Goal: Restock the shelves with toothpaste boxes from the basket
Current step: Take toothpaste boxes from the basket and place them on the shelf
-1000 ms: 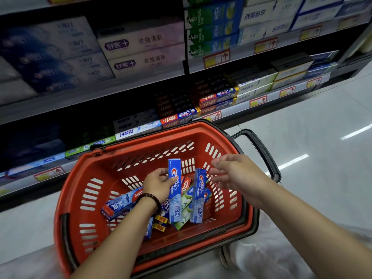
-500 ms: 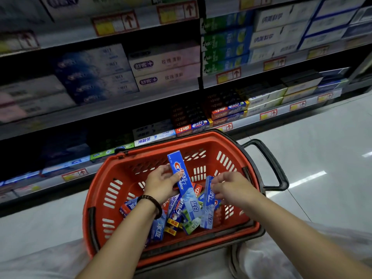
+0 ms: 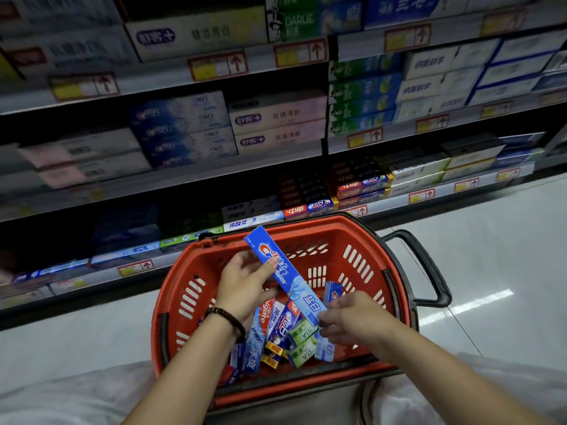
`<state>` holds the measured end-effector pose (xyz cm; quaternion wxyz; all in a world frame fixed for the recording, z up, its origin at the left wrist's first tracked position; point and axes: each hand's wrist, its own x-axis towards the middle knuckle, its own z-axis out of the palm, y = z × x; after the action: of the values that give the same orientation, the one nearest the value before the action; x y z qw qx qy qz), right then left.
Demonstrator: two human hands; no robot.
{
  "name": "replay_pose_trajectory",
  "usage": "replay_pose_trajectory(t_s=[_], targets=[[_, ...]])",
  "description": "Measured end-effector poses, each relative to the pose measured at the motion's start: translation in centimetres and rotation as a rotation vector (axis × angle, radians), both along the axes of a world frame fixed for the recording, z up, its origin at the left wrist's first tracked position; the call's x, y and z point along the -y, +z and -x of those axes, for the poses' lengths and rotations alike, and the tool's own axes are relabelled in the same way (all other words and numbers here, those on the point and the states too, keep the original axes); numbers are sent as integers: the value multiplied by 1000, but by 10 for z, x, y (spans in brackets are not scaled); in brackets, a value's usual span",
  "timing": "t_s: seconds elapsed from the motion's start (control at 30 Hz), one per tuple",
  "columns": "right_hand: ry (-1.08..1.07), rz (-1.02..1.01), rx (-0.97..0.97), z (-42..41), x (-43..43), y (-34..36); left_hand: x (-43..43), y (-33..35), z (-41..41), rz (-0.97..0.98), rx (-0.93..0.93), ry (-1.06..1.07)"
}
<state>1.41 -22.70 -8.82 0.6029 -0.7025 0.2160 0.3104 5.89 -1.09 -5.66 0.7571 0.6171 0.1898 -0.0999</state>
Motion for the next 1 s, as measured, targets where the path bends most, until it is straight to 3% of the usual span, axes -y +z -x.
replay_pose_trajectory(t_s=[0.23, 0.53, 0.83, 1.0], targets=[[-114, -105, 36, -1, -5, 11, -9, 14, 10, 92, 92, 16], [-208, 16, 176, -5, -2, 11, -18, 28, 11, 56, 43, 43], [-335, 80, 344, -9, -9, 23, -46, 34, -9, -193, 125, 112], [-408, 54, 407, -11, -17, 35, -67, 39, -15, -536, 177, 22]])
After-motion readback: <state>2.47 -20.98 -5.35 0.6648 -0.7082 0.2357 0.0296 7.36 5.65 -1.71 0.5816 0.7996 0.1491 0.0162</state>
